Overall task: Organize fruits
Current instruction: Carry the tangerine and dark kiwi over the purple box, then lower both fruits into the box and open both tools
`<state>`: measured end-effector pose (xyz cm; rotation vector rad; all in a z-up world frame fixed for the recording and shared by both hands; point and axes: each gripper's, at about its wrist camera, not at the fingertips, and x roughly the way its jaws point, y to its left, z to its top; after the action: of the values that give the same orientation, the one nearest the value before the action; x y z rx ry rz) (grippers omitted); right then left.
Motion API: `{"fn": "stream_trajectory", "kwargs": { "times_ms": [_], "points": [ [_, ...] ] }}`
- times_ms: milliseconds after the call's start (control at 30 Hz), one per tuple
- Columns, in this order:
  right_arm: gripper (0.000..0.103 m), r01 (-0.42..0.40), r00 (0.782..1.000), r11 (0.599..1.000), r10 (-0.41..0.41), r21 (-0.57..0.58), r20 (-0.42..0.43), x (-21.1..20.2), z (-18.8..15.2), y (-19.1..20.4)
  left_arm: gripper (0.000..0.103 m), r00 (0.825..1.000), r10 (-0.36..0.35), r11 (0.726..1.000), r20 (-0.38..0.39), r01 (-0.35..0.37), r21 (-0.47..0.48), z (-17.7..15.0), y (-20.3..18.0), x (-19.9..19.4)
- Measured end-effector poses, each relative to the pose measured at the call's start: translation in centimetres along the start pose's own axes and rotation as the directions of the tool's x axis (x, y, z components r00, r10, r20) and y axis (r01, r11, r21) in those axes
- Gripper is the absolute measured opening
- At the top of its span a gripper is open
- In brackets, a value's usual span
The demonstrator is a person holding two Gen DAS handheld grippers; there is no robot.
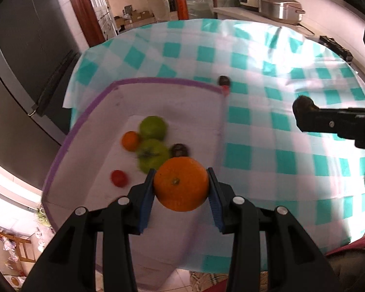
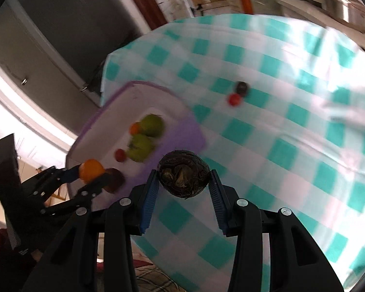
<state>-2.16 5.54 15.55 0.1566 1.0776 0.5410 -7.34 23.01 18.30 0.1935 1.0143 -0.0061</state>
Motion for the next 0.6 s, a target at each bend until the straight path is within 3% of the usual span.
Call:
{"fn": "stream_trajectory", "kwargs": {
  "times_ms": [300,600],
  "points": [
    [0.042,-0.023,0.995,0.999,0.019,-0.041,-0.093,7.4,2.9,6.0,0.041,0.995,-0.005,1.0,-0.096,0.003,-0.018,-0.2,8.4,4.2],
    [0.043,0.009,0.965,0.995,-0.035,-0.102,-0.261,14.6,2.2,9.9,0.041,0.974,-0.028,1.0,-0.226,0.027,-0.006,-0.8,13.3,9.4]
  ]
}}
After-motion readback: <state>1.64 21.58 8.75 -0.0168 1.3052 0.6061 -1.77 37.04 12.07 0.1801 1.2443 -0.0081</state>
